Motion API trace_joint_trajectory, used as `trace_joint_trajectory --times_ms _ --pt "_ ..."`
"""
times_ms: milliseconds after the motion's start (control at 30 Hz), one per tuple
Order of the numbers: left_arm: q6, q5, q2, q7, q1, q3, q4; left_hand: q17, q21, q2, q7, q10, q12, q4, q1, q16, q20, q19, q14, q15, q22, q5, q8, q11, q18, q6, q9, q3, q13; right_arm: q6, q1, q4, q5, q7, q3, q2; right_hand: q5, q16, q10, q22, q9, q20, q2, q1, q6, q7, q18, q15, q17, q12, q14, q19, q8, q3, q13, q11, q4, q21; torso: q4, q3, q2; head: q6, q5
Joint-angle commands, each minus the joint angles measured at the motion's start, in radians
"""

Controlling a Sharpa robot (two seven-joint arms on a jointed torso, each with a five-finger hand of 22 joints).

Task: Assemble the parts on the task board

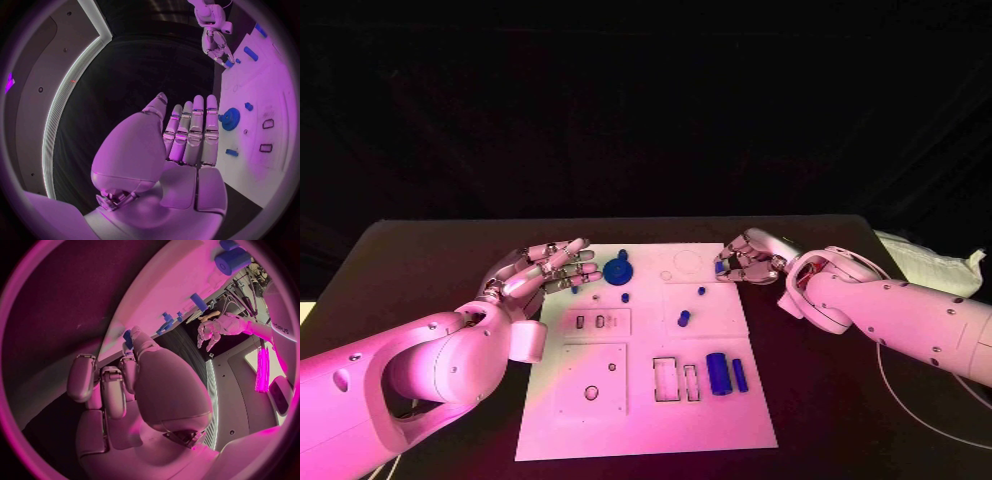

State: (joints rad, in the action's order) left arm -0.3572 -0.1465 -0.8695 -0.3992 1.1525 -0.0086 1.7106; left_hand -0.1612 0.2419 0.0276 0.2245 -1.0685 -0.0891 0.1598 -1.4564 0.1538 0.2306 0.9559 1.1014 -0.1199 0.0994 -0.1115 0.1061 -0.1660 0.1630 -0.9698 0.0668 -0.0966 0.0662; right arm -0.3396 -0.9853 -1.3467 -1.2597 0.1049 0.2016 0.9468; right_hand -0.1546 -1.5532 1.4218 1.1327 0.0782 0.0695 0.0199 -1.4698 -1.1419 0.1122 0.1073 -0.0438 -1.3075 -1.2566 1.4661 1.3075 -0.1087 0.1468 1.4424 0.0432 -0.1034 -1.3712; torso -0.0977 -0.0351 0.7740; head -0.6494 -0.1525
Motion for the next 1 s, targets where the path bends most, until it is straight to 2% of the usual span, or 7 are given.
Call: trace_joint_trajectory --times_ms 33,100,200,467,700,800,1000 --pt "0.021 0.003 0.001 -0.004 0.000 0.001 -0.001 -0.001 -0.006 -0.007 0.002 -0.001 0.003 -0.006 -0.002 -0.007 0.001 0.005 0.002 -0.002 -0.001 0.000 -0.005 -0.003 0.020 0.005 0.000 -0.001 0.001 -0.044 0.000 -0.042 0.014 -0.068 0.012 0.001 -0.010 -0.002 0.024 -0.003 0.009 -0.006 -0.015 0.027 -0.023 -0.021 -0.016 -0.007 -0.228 0.004 0.097 0.001 -0.006 -0.001 -0.089 -0.032 -0.012 -0.002 -0.0013 0.0009 -0.001 0.000 0.005" --pt "0.021 0.003 0.000 -0.004 0.000 0.000 -0.005 -0.001 -0.006 -0.007 0.002 -0.001 0.003 -0.006 -0.002 -0.007 0.001 0.005 0.002 -0.002 -0.001 0.000 -0.005 -0.003 0.020 0.005 0.000 -0.001 0.001 -0.057 -0.001 -0.086 0.014 -0.118 0.021 0.006 -0.007 -0.001 0.024 -0.005 0.009 -0.008 -0.023 0.034 -0.024 -0.022 -0.016 -0.009 -0.227 0.006 0.097 0.000 -0.006 0.003 -0.090 -0.033 -0.017 -0.001 -0.0031 0.0006 -0.002 0.001 0.002" --pt "0.021 0.003 0.000 -0.005 0.000 0.000 -0.016 -0.001 -0.006 -0.007 0.002 -0.001 0.003 -0.006 -0.002 -0.007 0.001 0.005 0.002 -0.002 -0.001 0.000 -0.005 -0.003 0.020 0.005 0.000 -0.001 0.001 -0.072 -0.004 -0.145 -0.004 -0.188 0.028 0.004 -0.006 -0.001 0.025 -0.006 0.009 -0.009 -0.028 0.038 -0.025 -0.024 -0.016 -0.010 -0.227 0.006 0.097 0.000 -0.005 0.005 -0.090 -0.034 -0.019 0.000 -0.0029 -0.0034 -0.008 -0.001 0.004" --pt "0.023 0.002 0.008 -0.007 -0.003 -0.001 -0.053 -0.001 -0.006 -0.007 0.002 -0.001 0.003 -0.006 -0.002 -0.007 0.001 0.005 0.002 -0.002 -0.001 0.000 -0.005 -0.003 0.020 0.005 0.000 -0.001 0.001 -0.076 -0.002 -0.245 -0.110 -0.318 0.031 -0.052 -0.017 -0.001 0.025 -0.006 0.010 -0.011 -0.031 0.046 -0.025 -0.025 -0.016 -0.012 -0.226 0.008 0.097 0.000 -0.004 0.009 -0.091 -0.036 -0.023 0.000 -0.0123 -0.0090 -0.024 -0.016 0.021" --pt "0.024 -0.001 0.016 -0.010 -0.004 -0.001 -0.071 -0.001 -0.006 -0.007 0.002 -0.001 0.003 -0.006 -0.002 -0.007 0.001 0.005 0.002 -0.002 -0.001 0.000 -0.005 -0.003 0.020 0.005 0.000 -0.001 0.001 -0.059 0.013 -0.281 -0.197 -0.384 0.016 -0.122 -0.020 0.002 0.024 -0.012 0.009 -0.012 -0.029 0.050 -0.024 -0.025 -0.014 -0.012 -0.220 0.011 0.095 -0.003 -0.003 0.009 -0.093 -0.036 -0.023 0.003 -0.0167 -0.0179 -0.036 -0.029 0.030" --pt "0.025 -0.001 0.018 -0.011 -0.005 -0.001 -0.073 -0.001 -0.006 -0.007 0.002 -0.001 0.003 -0.006 -0.002 -0.007 0.001 0.005 0.002 -0.002 -0.001 0.000 -0.005 -0.003 0.020 0.005 0.000 -0.001 0.001 -0.053 0.022 -0.280 -0.232 -0.408 0.005 -0.152 -0.021 0.003 0.024 -0.014 0.009 -0.012 -0.028 0.051 -0.023 -0.024 -0.014 -0.012 -0.219 0.013 0.095 -0.004 -0.002 0.009 -0.094 -0.036 -0.024 0.004 -0.0200 -0.0229 -0.039 -0.034 0.034" --pt "0.024 -0.002 0.019 -0.012 -0.005 -0.001 -0.073 -0.001 -0.006 -0.007 0.002 -0.001 0.003 -0.006 -0.002 -0.007 0.001 0.005 0.002 -0.002 -0.001 0.000 -0.005 -0.003 0.020 0.005 0.000 -0.001 0.001 -0.044 0.046 -0.270 -0.289 -0.440 -0.011 -0.205 -0.033 0.004 0.023 -0.017 0.009 -0.013 -0.025 0.055 -0.022 -0.025 -0.014 -0.012 -0.216 0.016 0.094 -0.006 -0.001 0.012 -0.095 -0.036 -0.023 0.006 -0.0240 -0.0295 -0.044 -0.044 0.045"
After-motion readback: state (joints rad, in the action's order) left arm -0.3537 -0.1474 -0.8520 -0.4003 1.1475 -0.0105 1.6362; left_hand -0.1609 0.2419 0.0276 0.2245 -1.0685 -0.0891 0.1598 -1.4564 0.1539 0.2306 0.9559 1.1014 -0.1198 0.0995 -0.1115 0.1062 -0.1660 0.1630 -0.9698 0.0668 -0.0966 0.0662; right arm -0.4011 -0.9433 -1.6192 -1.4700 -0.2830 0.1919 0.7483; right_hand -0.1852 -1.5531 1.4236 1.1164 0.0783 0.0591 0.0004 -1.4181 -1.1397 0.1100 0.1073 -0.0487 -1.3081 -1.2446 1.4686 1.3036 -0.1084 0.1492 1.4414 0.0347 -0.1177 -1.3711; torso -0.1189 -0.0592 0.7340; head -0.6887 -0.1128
